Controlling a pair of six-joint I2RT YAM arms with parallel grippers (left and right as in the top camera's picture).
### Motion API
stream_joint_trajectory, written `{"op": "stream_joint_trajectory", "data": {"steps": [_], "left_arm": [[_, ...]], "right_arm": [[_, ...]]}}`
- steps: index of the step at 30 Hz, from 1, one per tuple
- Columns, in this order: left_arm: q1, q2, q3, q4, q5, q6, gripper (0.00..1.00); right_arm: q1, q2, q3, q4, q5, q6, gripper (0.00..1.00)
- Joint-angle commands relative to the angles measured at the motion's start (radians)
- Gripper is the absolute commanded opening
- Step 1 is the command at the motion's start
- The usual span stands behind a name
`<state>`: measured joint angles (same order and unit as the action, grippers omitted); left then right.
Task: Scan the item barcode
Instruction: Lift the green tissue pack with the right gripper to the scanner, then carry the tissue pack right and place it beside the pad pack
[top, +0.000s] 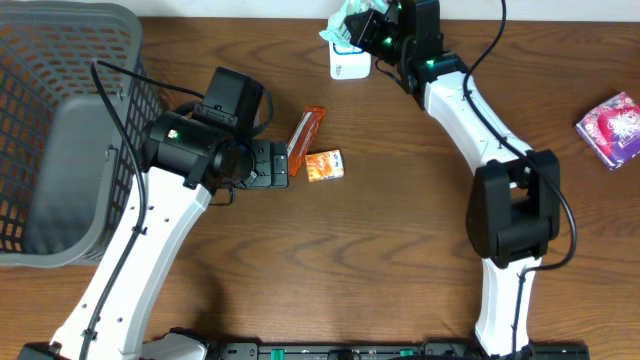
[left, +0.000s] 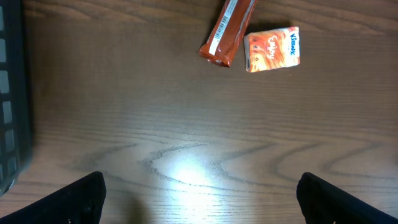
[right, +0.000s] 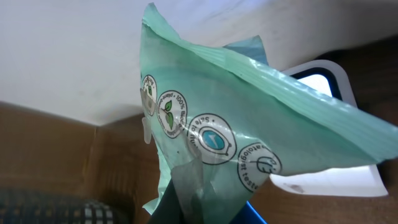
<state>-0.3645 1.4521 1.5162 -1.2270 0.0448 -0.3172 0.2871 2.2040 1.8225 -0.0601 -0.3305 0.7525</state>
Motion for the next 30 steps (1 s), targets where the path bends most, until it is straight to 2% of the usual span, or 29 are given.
{"op": "stream_joint_trajectory", "data": {"steps": [1,6,9,14,17,21,25,30], "left_arm": [[0.000,0.001,0.006,-0.003,-0.015,-0.001,0.98],[0.000,0.001,0.006,-0.003,-0.015,-0.001,0.98],[0.000,0.001,0.006,-0.003,-0.015,-0.001,0.98],[0.000,0.001,0.006,-0.003,-0.015,-0.001,0.98],[0.000,0.001,0.006,-0.003,-0.015,-0.001,0.98],[0.000,0.001,0.006,-0.003,-0.015,-0.001,0.98],[0.000,0.001,0.006,-0.003,-0.015,-0.001,0.98],[0.000,0.001,0.006,-0.003,-0.015,-0.001,0.98]], "right_arm": [[0.001,0.050,0.018,0.005,0.031,0.061,0.01],[-0.018,0.046,0.024,0.002,0.044,-0.003,0.01],[-0.062,0.030,0.055,-0.060,0.043,-0.065,0.01],[-0.208,-0.008,0.170,-0.346,0.075,-0.196,0.01],[-0.328,-0.016,0.253,-0.586,0.155,-0.296,0.01],[-0.476,-0.016,0.298,-0.787,0.280,-0.359,0.01],[-0.618,-0.013,0.294,-0.887,0.340,-0.404,0.01],[-0.748,-0.010,0.261,-0.915,0.278,-0.422,0.01]]}}
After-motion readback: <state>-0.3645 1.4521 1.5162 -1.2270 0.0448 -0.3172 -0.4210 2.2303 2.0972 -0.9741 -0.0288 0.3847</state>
